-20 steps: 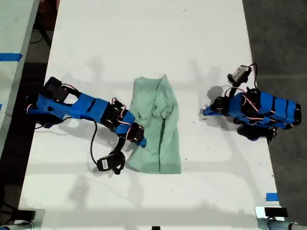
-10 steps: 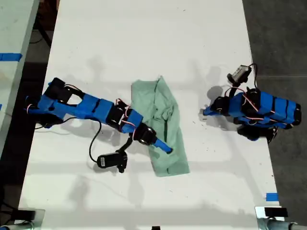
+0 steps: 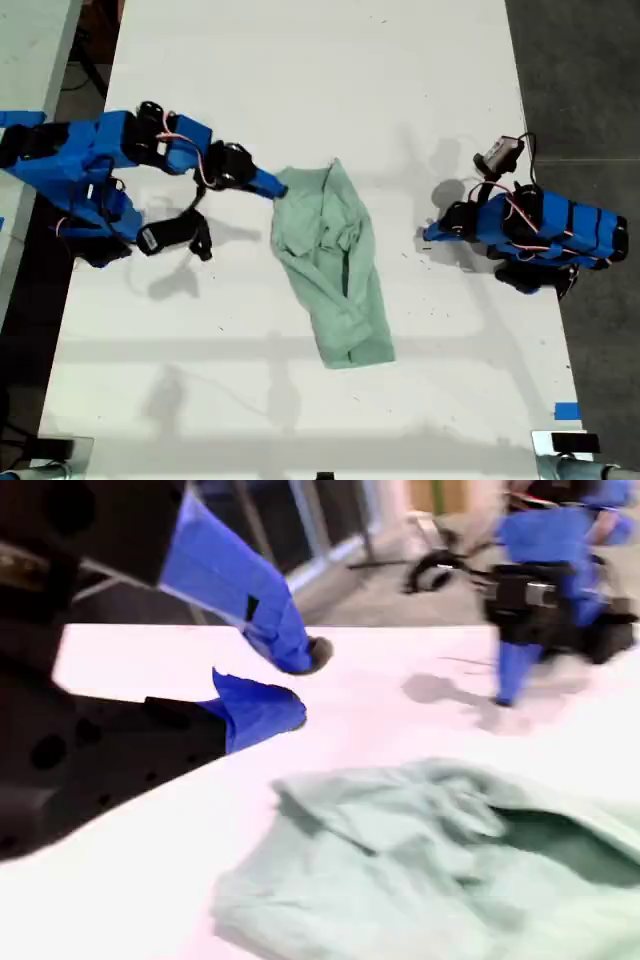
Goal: Fold t shirt
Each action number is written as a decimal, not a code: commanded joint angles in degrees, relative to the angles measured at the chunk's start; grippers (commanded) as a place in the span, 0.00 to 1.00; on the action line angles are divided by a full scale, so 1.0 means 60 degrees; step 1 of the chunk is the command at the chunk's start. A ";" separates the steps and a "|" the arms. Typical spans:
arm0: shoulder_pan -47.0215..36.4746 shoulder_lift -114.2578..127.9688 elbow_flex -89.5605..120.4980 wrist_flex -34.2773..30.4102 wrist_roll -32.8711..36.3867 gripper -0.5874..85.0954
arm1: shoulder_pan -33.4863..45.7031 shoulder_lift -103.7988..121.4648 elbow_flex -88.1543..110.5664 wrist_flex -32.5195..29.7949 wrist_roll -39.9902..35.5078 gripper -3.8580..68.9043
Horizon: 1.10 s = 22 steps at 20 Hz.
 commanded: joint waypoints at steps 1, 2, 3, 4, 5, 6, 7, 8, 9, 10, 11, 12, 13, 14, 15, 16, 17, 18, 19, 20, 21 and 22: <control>-0.2476 0.4878 0.5479 -0.1230 0.0454 0.00 | 0.0029 0.0073 0.0410 0.0073 -0.0132 0.07; -0.2812 0.5537 0.6826 -0.1758 0.0747 0.00 | 0.0044 0.0073 0.0410 0.0073 -0.0161 0.07; -0.3003 0.5903 0.8042 -0.2300 0.0850 0.00 | 0.0073 0.0073 0.0410 0.0073 -0.0176 0.07; -0.3076 0.6270 0.9243 -0.2944 0.0864 0.00 | 0.0073 0.0073 0.0410 0.0073 -0.0176 0.07; -0.3062 0.7046 1.0474 -0.3604 0.0923 0.00 | 0.0073 0.0073 0.0410 0.0073 -0.0176 0.07; -0.3062 0.8467 1.1763 -0.3882 0.0952 0.00 | 0.0059 0.0073 0.0410 0.0073 -0.0132 0.07; -0.3091 1.0972 1.3110 -0.3281 0.0938 0.00 | 0.0059 0.0073 0.0410 0.0073 -0.0132 0.07; -0.3193 1.2524 1.3110 -0.1523 0.0571 0.00 | 0.0088 0.0088 0.0410 0.0073 -0.0161 0.07; -0.3765 1.2524 1.3081 -0.1143 0.0571 0.00 | 0.0088 0.0088 0.0410 0.0073 -0.0161 0.07; -0.3940 1.2554 1.3125 -0.0981 0.0381 0.00 | 0.0088 0.0088 0.0410 0.0073 -0.0190 0.07; -0.4087 1.2539 1.3125 -0.0894 0.0234 0.00 | 0.0117 0.0088 0.0410 0.0073 -0.0220 0.07; -0.4146 1.2539 1.3125 -0.0806 0.0161 0.00 | 0.0117 0.0088 0.0410 0.0073 -0.0190 0.07; -0.4146 1.2539 1.3125 -0.0718 0.0044 0.00 | 0.0073 0.0088 0.0410 0.0073 -0.0146 0.07; -0.4160 1.2539 1.3125 -0.0645 -0.0117 0.00 | 0.0044 0.0088 0.0410 0.0073 -0.0103 0.07; -0.4160 1.2539 1.3125 -0.0557 -0.0293 0.01 | 0.0059 0.0088 0.0410 0.0073 -0.0088 0.07; -0.4189 1.2539 1.3125 -0.0498 -0.0396 0.01 | 0.0073 0.0088 0.0410 0.0073 -0.0103 0.07; -0.4175 1.2539 1.3125 -0.0498 -0.0396 0.01 | 0.0073 0.0088 0.0410 0.0073 -0.0103 0.07; -0.4160 1.2539 1.3125 -0.0483 -0.0439 0.01 | 0.0059 0.0088 0.0410 0.0073 -0.0103 0.07; -0.4160 1.2539 1.3125 -0.0454 -0.0483 0.02 | 0.0059 0.0088 0.0410 0.0073 -0.0088 0.07; -0.4189 1.2539 1.3125 -0.0410 -0.0571 0.02 | 0.0073 0.0088 0.0410 0.0073 -0.0103 0.07; -0.4219 1.2539 1.3125 -0.0366 -0.0659 0.02 | 0.0073 0.0088 0.0410 0.0073 -0.0088 0.07; -0.4233 1.2539 1.3125 -0.0352 -0.0659 0.02 | 0.0059 0.0088 0.0410 0.0073 -0.0088 0.07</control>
